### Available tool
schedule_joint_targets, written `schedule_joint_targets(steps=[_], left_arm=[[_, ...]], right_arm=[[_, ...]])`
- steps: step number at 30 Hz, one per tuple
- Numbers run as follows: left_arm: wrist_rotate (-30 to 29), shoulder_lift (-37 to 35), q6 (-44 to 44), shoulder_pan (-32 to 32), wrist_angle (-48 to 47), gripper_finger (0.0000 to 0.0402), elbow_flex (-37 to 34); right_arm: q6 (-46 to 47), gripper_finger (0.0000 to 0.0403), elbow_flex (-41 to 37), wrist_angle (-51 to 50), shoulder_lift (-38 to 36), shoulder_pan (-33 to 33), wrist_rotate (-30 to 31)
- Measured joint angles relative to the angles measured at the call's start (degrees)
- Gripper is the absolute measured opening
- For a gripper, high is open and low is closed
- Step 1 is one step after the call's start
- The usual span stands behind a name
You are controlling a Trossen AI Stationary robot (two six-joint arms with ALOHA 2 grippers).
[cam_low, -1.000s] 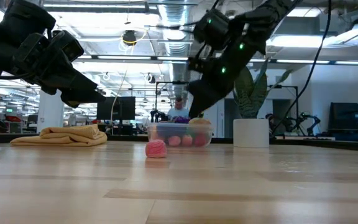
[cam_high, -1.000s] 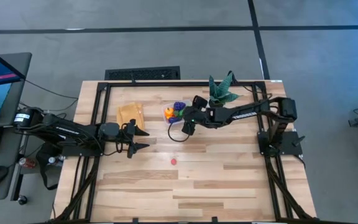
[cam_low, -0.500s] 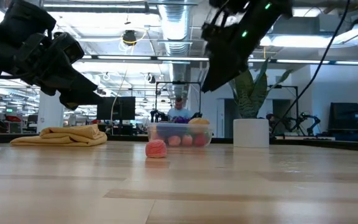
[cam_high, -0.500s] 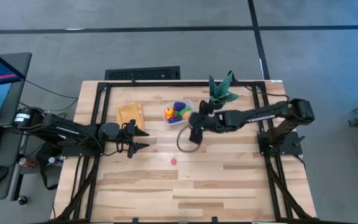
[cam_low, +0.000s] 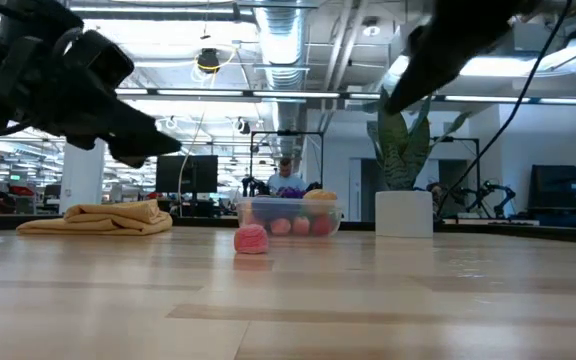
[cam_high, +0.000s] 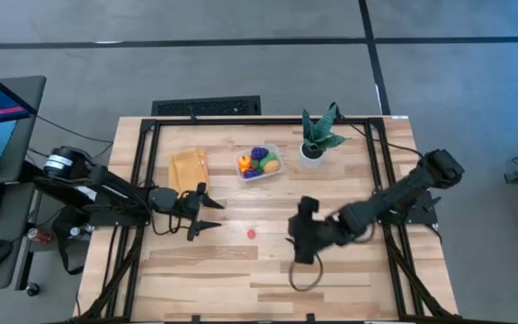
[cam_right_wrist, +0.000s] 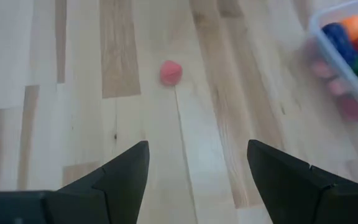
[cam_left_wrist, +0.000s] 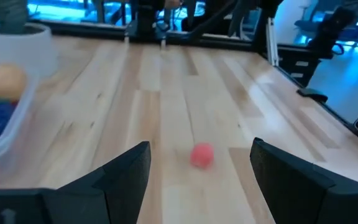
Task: Pick and placing Produce into tupperware
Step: Put the peach into the transparent bin
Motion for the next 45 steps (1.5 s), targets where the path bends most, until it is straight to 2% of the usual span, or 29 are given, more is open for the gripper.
schedule_joint_targets(steps=[8, 10, 13, 18, 21, 26, 29, 34, 38, 41, 43, 45], left_arm=[[-0.1, 15.4, 0.6, -0.7, 3.2, 0.0265, 7.9], [0.0, 19.4, 0.6, -0.7, 3.2, 0.0265, 10.6], [0.2, 24.5, 0.8, -1.0, 3.3, 0.0265, 14.6], [0.3, 30.9, 2.6, -2.0, 3.3, 0.0265, 20.3], [0.3, 33.4, 3.4, -2.6, 3.3, 0.0265, 22.5], [0.2, 35.5, 3.9, -3.1, 3.3, 0.0265, 23.9], [-1.4, 35.8, 3.9, -3.0, 2.4, 0.0265, 23.9], [-3.2, 35.8, 3.9, -3.0, 0.8, 0.0265, 23.9], [-3.2, 35.8, 3.9, -3.0, 0.7, 0.0265, 23.9], [-3.2, 35.8, 3.9, -3.0, 0.7, 0.0265, 23.9], [-3.2, 35.8, 3.9, -3.0, 0.7, 0.0265, 23.9], [-3.2, 35.8, 3.9, -3.0, 0.7, 0.0265, 23.9]], right_arm=[[10.7, 0.0265, -3.3, -2.9, 0.0, 16.0, 25.8], [14.1, 0.0265, -4.1, -2.8, 0.0, 19.2, 30.2], [19.0, 0.0265, -4.8, -2.8, 0.1, 22.6, 33.5], [24.8, 0.0265, -4.9, -2.0, 0.1, 26.1, 32.8], [21.9, 0.0265, -4.9, -3.5, 0.1, 27.1, 32.3], [29.6, 0.0265, -4.9, -8.6, -1.0, 27.2, 31.9], [29.8, 0.0265, -4.9, -9.3, -0.9, 27.3, 30.0], [30.2, 0.0265, -6.4, -6.2, -1.0, 27.8, 35.7], [36.7, 0.0265, -9.8, -5.6, -2.6, 27.7, 36.5], [35.3, 0.0265, -15.2, 3.4, -5.0, 27.4, 35.7], [27.8, 0.0265, -19.7, 15.1, -6.8, 26.9, 34.4], [17.8, 0.0265, -24.7, 29.7, -9.0, 25.8, 30.4]])
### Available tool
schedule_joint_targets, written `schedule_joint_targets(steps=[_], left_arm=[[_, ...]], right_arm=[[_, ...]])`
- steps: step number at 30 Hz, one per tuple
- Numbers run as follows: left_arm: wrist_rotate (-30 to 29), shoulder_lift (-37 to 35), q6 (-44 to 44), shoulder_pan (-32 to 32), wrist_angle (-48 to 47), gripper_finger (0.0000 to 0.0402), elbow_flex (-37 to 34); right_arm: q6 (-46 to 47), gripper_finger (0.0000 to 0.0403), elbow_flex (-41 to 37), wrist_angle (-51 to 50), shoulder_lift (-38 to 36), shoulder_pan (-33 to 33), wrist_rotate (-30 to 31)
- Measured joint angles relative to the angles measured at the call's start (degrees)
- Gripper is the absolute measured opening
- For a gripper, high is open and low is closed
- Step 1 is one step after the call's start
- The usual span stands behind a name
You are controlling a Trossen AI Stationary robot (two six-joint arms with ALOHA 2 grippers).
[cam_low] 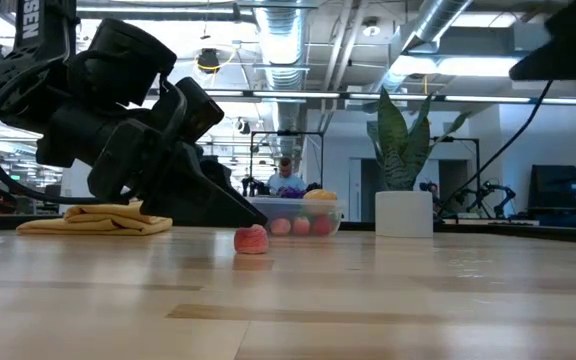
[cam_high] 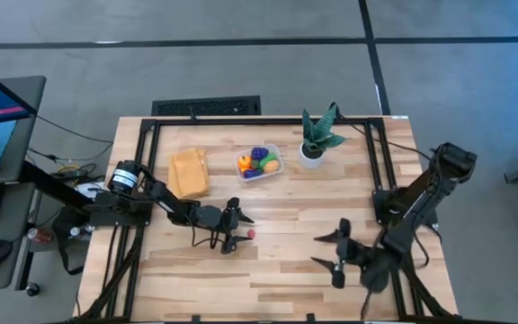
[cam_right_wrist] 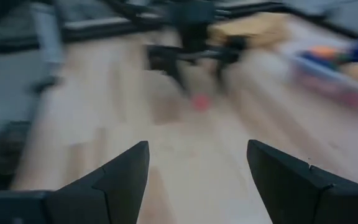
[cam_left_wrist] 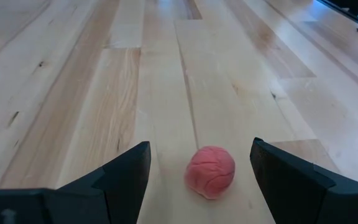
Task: Pick and placing Produce into tupperware
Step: Put the peach into the transparent bin
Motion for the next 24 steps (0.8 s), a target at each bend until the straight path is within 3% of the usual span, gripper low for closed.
schedule_joint_targets(steps=[4, 7, 18, 24], left_arm=[[0.0, 0.0, 0.0, 0.0, 0.0, 0.0265, 0.0], [0.0, 0.0, 0.0, 0.0, 0.0, 0.0265, 0.0], [0.0, 0.0, 0.6, -1.2, -0.8, 0.0265, 0.0], [-2.0, 0.0, 0.9, -1.8, -1.6, 0.0265, 0.0]], right_arm=[[-19.5, 0.0265, -9.5, 30.0, -2.5, -4.1, -15.3], [-26.2, 0.0265, -14.2, 42.4, -2.7, -7.6, -25.0], [-29.1, 0.0265, -16.7, 51.0, 1.0, -20.3, -45.8], [-29.6, 0.0265, -16.8, 55.8, 5.2, -25.8, -54.2]])
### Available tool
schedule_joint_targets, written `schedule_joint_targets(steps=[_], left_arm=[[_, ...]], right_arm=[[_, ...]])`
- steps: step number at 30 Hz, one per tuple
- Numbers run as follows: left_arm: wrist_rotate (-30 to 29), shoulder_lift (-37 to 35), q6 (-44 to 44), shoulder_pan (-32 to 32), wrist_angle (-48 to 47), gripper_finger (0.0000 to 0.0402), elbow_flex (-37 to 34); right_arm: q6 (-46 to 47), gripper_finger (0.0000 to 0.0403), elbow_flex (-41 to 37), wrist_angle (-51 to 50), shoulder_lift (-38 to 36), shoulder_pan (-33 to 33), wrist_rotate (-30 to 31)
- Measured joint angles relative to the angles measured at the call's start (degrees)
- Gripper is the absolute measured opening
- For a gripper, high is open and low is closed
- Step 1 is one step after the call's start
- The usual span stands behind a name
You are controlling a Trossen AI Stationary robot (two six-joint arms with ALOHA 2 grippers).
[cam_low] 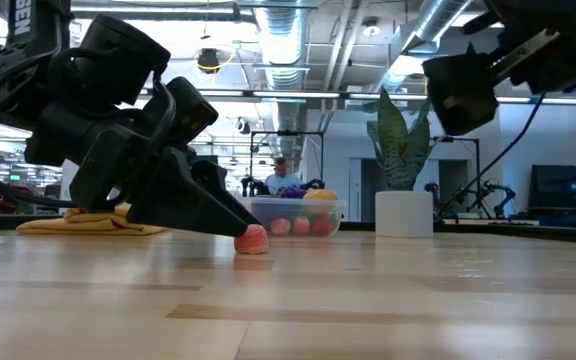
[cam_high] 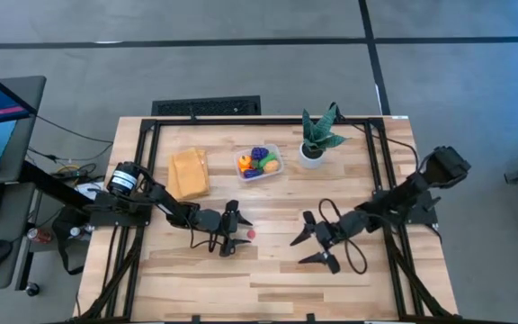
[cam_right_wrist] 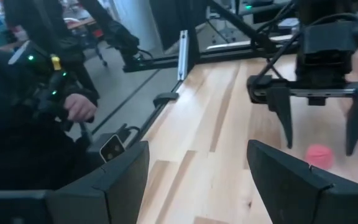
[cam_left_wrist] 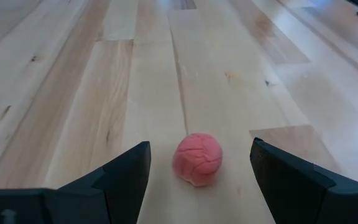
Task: Pick and placing Produce into tupperware
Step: Put the peach into the transparent bin
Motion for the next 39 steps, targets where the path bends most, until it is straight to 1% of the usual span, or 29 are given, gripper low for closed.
schedule_joint_targets(steps=[2, 7, 16, 24, 39], left_arm=[[-0.9, 0.0, 0.0, -0.3, -0.2, 0.0265, 0.0], [-2.3, 0.0, 0.0, -0.7, -0.4, 0.0265, 0.0], [-2.7, 0.0, 0.0, -0.7, -0.4, 0.0265, 0.2], [-2.7, 0.0, 0.7, -1.4, -5.1, 0.0265, 3.0], [-3.9, 0.0, -0.2, -1.4, -6.7, 0.0265, 3.1]], right_arm=[[-0.1, 0.0265, 0.0, 1.5, 1.1, -0.9, -1.9], [-0.2, 0.0265, 0.0, 1.9, 1.7, -2.0, -3.2], [-0.3, 0.0265, 0.0, 1.9, 1.6, -2.4, -3.5], [-0.2, 0.0265, 0.0, 1.9, 1.6, -2.4, -3.6], [-0.1, 0.0265, 0.0, 1.9, 1.6, -2.3, -3.6]])
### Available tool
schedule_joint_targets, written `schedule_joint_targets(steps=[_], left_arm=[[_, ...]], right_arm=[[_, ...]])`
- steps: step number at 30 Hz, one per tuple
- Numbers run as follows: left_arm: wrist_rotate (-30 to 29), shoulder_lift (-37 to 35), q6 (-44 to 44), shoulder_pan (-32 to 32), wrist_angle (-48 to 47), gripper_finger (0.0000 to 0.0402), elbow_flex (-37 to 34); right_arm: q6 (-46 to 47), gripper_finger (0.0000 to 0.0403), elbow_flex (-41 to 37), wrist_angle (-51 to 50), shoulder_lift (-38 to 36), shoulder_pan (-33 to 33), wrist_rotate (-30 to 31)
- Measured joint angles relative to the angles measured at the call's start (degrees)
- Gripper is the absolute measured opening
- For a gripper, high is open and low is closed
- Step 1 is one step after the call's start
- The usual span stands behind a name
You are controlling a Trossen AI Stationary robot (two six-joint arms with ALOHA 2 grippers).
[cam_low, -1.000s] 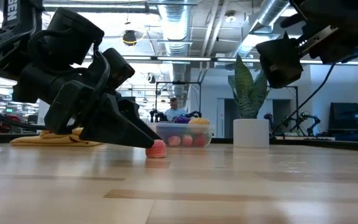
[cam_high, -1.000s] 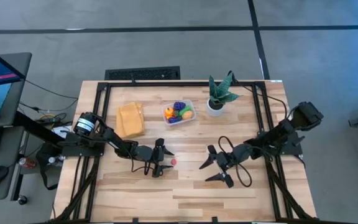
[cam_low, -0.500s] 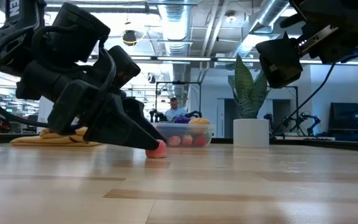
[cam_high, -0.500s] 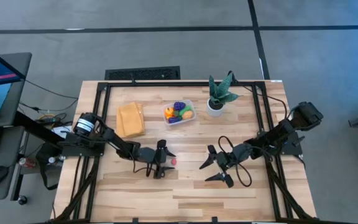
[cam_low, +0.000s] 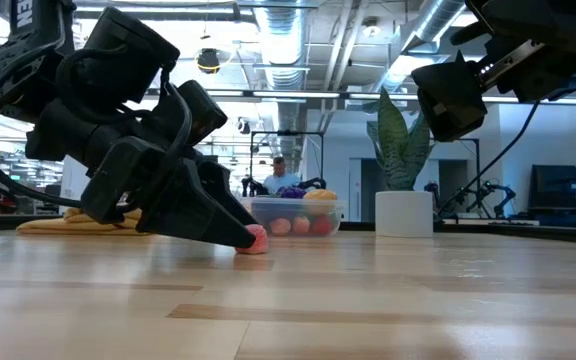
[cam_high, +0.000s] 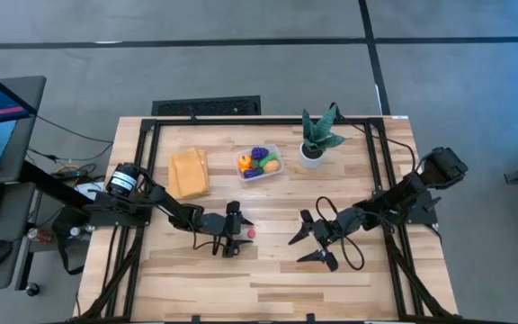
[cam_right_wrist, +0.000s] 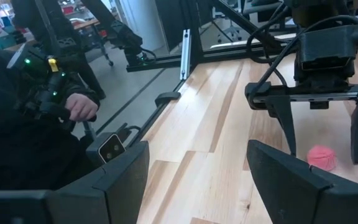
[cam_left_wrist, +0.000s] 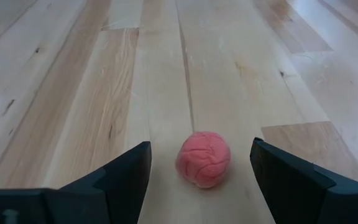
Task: Pick and placing Produce into tupperware
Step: Put the peach into the transparent bin
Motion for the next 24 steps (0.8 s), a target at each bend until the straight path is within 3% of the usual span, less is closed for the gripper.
schedule_joint_targets(steps=[5, 16, 24], left_arm=[[-0.4, 0.0, 0.0, 0.0, -0.2, 0.0255, 0.0], [-0.5, 0.0, 0.0, 0.0, -0.4, 0.0175, 0.0], [-0.5, 0.0, 0.0, 0.0, -0.2, 0.0156, 0.0]], right_arm=[[0.0, 0.0265, 0.0, 0.0, 0.0, 0.0, 0.0], [0.0, 0.0265, 0.0, 0.0, 0.0, 0.0, 0.0], [0.0, 0.0265, 0.0, -0.1, 0.0, 0.0, 0.0]])
